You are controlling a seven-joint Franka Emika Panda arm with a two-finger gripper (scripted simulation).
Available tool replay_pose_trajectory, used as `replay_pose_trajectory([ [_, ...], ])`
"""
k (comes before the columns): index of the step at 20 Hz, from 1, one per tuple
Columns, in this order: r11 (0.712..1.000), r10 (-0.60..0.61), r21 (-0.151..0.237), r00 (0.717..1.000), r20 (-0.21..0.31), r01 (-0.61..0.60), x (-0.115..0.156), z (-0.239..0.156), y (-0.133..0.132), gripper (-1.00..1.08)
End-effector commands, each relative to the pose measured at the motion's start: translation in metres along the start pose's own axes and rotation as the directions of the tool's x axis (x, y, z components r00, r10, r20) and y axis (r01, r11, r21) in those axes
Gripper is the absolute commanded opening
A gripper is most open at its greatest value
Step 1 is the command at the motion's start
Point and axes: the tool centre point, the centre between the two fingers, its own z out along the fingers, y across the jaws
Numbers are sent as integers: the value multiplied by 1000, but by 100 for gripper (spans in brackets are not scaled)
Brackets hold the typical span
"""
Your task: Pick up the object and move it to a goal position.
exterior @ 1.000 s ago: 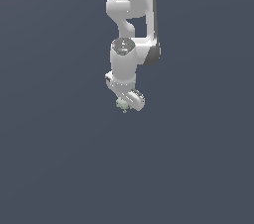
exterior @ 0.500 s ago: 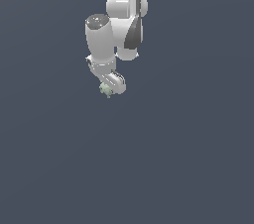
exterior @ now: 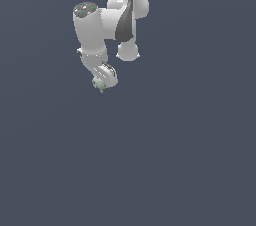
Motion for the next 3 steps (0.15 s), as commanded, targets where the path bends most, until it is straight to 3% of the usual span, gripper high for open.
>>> replay_pose_trajectory([
  [1, 1000, -2, -1, 1000, 0, 2, 1, -1, 1, -100],
  [3, 1000, -2, -1, 1000, 0, 2, 1, -1, 0, -100],
])
